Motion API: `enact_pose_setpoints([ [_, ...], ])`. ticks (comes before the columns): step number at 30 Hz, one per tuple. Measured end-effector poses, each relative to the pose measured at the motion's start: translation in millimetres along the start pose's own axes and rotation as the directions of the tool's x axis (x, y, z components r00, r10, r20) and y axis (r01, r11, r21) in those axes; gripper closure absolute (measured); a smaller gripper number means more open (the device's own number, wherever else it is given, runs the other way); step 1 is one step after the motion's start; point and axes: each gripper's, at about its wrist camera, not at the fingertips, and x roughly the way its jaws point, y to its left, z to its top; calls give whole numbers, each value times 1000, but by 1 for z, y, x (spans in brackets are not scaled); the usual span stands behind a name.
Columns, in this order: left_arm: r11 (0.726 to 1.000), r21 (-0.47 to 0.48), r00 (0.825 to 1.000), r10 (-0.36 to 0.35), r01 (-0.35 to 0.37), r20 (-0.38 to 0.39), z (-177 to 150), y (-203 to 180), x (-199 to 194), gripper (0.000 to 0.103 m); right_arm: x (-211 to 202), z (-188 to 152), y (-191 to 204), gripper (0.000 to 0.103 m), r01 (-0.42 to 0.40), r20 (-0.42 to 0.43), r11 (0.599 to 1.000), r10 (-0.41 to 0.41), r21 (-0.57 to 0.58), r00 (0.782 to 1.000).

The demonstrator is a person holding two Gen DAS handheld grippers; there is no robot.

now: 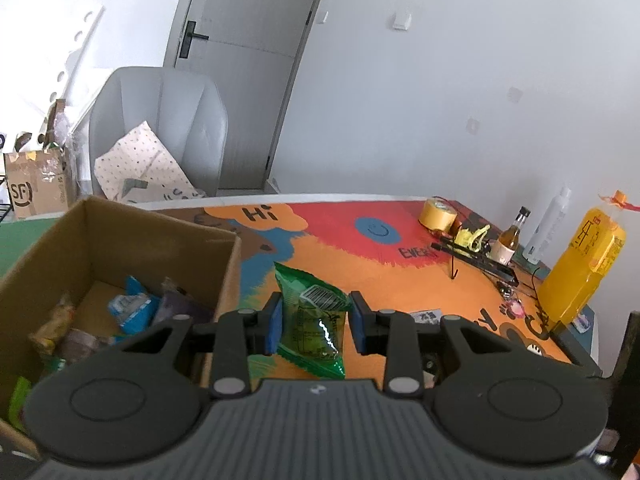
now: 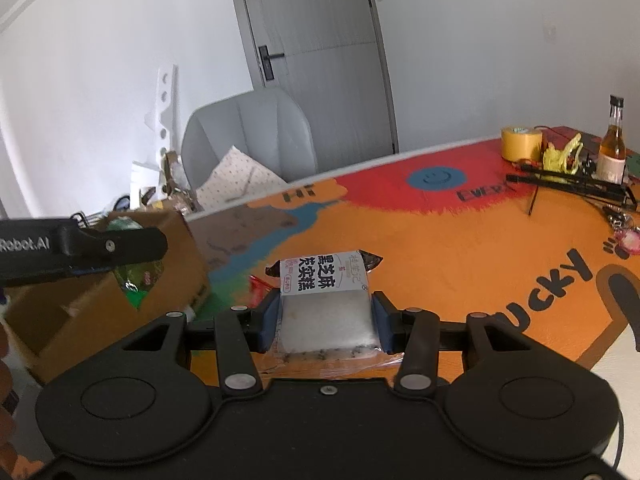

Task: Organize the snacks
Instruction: 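Carry both packets into the cardboard box and open both grippers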

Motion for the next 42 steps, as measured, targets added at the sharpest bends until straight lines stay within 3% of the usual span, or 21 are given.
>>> enact_pose_setpoints([
  [11, 1000, -16, 998, 22, -21, 50, 13, 29, -35, 70, -20, 13, 35, 58, -55, 63, 999, 55, -2, 996],
  [23, 994, -54, 992, 96, -92, 81, 27, 81, -64, 70, -14, 22, 83, 58, -130, 68, 990, 134, -60, 989],
  [34, 989, -89, 990, 128, -122, 63, 26, 115, -75, 70, -2, 27, 118, 58, -161, 50, 982, 167, -101, 985],
  [42, 986, -101, 991, 135, -134, 3, 17, 133, -74, 65, 9, 25, 139, 58, -188, 30, 975, 193, -115, 981],
])
